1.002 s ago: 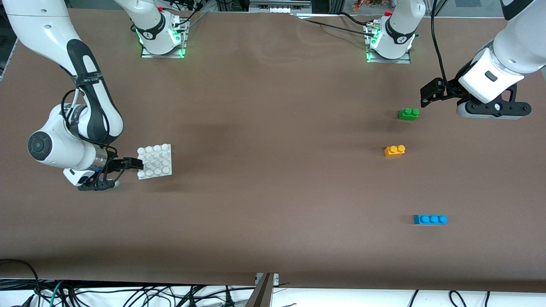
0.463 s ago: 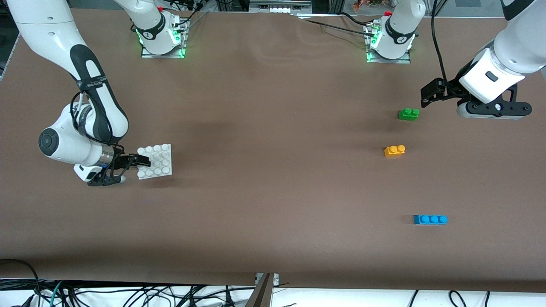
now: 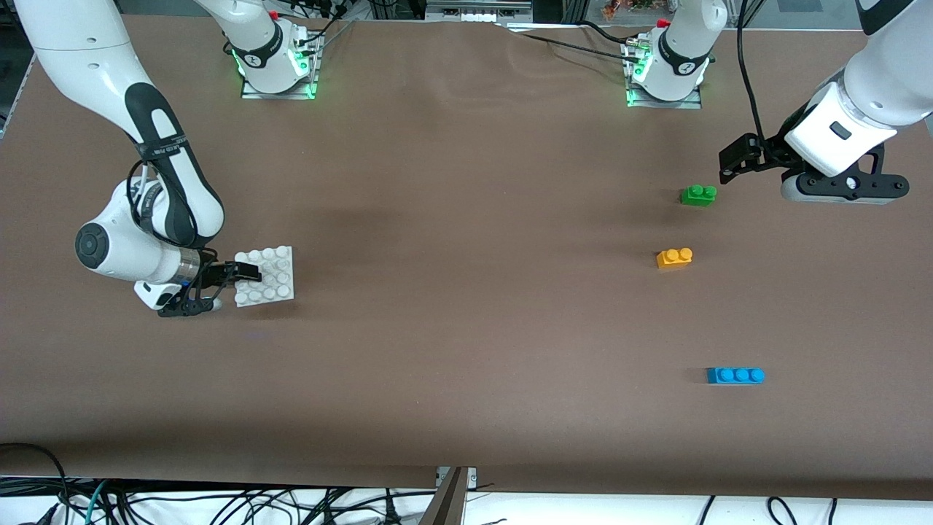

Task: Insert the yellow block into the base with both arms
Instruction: 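Move the right gripper down to the white base plate, then close the right gripper on the edge of the white base plate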

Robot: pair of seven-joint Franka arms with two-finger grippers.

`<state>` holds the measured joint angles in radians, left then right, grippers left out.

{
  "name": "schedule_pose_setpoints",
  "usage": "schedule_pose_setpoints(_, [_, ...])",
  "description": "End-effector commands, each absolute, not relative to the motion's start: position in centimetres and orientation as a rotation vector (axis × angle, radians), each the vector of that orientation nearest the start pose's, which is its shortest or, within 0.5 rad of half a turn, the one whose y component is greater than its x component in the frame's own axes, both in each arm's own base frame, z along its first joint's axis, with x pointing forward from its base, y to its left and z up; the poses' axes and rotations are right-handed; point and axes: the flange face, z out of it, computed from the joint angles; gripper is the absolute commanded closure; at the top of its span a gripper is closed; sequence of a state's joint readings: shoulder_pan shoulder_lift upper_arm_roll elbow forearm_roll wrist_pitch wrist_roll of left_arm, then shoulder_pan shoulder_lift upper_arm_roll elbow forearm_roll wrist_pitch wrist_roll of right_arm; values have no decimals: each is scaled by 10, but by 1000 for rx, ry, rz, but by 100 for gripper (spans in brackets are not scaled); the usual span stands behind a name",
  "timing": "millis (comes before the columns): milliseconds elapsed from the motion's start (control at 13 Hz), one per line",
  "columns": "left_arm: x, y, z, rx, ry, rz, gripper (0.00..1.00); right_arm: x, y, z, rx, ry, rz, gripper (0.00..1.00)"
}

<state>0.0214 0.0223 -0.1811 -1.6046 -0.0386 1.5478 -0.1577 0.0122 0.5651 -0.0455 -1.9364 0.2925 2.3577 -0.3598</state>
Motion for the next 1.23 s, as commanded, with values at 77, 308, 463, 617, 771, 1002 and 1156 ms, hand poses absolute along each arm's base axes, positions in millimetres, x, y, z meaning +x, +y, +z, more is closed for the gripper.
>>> schedule_pose_setpoints(77, [547,-91,599,-3156,-10,132,0,604,-20,177,-2926,-167,142,0])
schedule_pose_setpoints(308, [547,-90,599,-3154,-12,134,0,603,-21,176,-2925,-164,143,1])
schedule_pose_setpoints(463, [547,-89,599,-3154,-15,134,0,602,-21,171,-2923,-159,154,2])
schedule_pose_setpoints(617, [547,-90,599,-3155,-15,131,0,603,-19,171,-2923,-164,155,4])
schedule_pose_setpoints(771, [547,-90,599,-3156,-12,134,0,603,-17,171,-2921,-166,155,5])
schedule_pose_setpoints(1002, [547,-90,599,-3155,-12,134,0,603,-14,171,-2921,-173,156,24])
schedule_pose_setpoints(1156, [548,-88,598,-3155,-19,134,0,603,-11,171,-2916,-180,158,31])
